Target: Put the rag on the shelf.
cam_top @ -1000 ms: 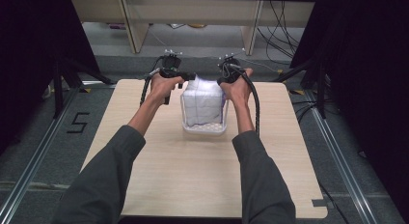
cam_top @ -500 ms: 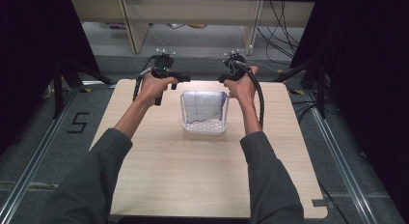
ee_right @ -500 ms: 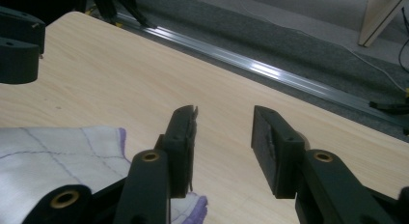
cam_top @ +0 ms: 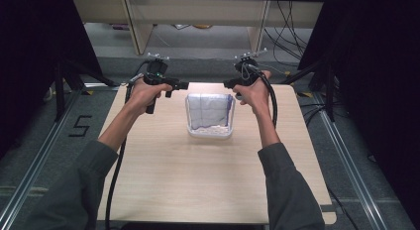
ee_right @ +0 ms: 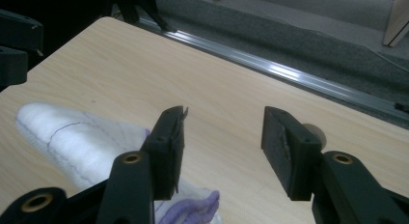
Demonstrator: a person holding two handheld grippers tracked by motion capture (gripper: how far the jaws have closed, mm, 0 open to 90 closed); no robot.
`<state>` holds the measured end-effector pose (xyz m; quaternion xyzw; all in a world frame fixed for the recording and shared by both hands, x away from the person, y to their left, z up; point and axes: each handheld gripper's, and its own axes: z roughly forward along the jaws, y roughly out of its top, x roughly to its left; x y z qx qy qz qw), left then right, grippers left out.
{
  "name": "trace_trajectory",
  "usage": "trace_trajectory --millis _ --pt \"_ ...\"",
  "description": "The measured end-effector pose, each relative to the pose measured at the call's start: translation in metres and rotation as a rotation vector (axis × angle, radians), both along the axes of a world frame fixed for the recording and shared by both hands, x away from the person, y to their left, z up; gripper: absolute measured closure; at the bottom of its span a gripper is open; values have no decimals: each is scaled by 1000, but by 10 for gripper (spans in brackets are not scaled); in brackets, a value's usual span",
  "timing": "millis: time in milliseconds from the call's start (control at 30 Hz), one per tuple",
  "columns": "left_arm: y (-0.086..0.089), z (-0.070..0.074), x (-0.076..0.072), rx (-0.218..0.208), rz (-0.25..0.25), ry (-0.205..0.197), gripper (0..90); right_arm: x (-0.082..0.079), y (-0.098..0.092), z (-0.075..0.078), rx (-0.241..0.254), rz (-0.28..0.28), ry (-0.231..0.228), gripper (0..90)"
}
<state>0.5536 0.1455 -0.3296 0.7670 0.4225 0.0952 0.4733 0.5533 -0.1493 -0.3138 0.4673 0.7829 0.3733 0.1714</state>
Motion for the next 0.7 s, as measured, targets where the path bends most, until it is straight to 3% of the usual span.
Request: trace_trajectory --millis 333,567,700 --pt "15 -5 -26 -28 -20 3 374 -19 -8 6 32 15 -32 440" --pt "18 -11 -44 -23 -37 -6 350 -32 -13 7 48 20 -17 422" --pt "19 -17 -54 -31 -49 -6 333 -40 -15 6 56 35 -31 409"
